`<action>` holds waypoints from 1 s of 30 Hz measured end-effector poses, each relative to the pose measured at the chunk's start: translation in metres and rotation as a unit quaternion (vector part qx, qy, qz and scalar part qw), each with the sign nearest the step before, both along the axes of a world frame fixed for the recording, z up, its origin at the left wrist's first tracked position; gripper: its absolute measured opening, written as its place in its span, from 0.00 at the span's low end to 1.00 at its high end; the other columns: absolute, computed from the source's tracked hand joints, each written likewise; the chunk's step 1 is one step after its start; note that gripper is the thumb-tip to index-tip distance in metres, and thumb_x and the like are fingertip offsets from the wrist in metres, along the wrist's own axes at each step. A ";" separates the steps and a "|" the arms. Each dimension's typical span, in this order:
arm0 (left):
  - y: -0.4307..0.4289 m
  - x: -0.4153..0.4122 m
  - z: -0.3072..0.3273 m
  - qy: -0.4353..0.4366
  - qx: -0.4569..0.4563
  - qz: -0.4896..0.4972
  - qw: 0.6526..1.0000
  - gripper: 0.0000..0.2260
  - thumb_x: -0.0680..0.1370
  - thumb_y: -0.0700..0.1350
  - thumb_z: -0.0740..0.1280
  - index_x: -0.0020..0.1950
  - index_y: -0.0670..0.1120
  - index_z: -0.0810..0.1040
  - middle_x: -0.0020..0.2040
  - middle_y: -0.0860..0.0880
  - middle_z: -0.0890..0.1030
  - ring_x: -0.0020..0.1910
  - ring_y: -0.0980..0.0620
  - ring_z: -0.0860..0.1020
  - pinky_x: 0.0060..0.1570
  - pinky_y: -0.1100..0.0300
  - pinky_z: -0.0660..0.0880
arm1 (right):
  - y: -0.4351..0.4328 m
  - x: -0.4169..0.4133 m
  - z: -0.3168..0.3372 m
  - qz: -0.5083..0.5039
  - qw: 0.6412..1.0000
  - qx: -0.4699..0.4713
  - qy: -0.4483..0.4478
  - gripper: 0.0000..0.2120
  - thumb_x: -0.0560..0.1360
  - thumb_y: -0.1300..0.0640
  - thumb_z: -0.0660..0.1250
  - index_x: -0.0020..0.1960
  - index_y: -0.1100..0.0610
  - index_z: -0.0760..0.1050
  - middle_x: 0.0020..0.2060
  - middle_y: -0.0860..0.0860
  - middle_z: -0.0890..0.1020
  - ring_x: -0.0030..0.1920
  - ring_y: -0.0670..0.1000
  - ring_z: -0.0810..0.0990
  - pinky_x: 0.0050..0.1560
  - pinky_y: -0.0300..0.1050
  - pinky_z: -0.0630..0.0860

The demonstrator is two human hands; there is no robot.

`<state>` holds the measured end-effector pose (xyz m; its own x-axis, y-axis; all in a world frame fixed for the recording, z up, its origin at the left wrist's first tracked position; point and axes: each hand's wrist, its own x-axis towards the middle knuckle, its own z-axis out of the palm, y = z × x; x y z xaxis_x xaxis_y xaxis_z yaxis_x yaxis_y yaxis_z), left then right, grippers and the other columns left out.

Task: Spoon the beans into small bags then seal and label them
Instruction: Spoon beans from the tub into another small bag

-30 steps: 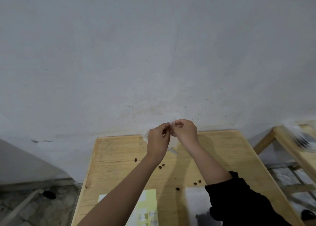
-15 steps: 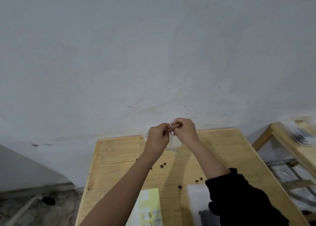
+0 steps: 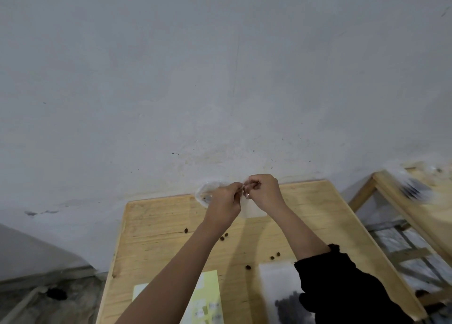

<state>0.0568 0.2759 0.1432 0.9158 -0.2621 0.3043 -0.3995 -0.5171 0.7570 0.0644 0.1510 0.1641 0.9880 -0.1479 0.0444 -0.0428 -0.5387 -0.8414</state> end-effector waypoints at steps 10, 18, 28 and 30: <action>0.011 0.009 -0.002 0.002 0.007 0.000 1.000 0.13 0.73 0.29 0.60 0.50 0.38 0.82 0.38 0.46 0.83 0.35 0.56 0.76 0.34 0.68 0.70 | -0.015 0.011 -0.001 0.069 0.993 -0.093 -0.014 0.09 0.70 0.72 0.65 0.44 0.64 0.83 0.34 0.48 0.77 0.35 0.42 0.74 0.36 0.24 0.70; 0.013 0.014 0.007 0.053 -0.031 -0.032 0.998 0.12 0.78 0.41 0.64 0.62 0.43 0.77 0.55 0.47 0.81 0.53 0.55 0.79 0.52 0.67 0.76 | -0.011 0.013 0.003 0.028 0.999 -0.019 0.013 0.06 0.72 0.68 0.66 0.41 0.62 0.81 0.29 0.51 0.79 0.33 0.49 0.79 0.43 0.42 0.79; 0.029 0.022 -0.003 0.064 0.077 -0.149 0.984 0.57 0.61 0.62 0.76 0.75 0.58 0.38 0.75 0.65 0.39 0.75 0.62 0.42 0.70 0.51 0.62 | -0.009 0.018 0.037 0.104 0.991 0.051 0.064 0.08 0.71 0.68 0.63 0.35 0.63 0.77 0.28 0.50 0.76 0.31 0.46 0.76 0.39 0.39 0.78; 0.031 0.024 -0.005 0.037 0.062 -0.134 0.988 0.56 0.62 0.60 0.77 0.76 0.57 0.40 0.74 0.63 0.45 0.74 0.56 0.52 0.64 0.48 0.72 | -0.006 0.017 0.038 0.117 0.992 0.016 0.033 0.06 0.71 0.68 0.63 0.37 0.67 0.76 0.30 0.53 0.76 0.31 0.47 0.75 0.36 0.34 0.75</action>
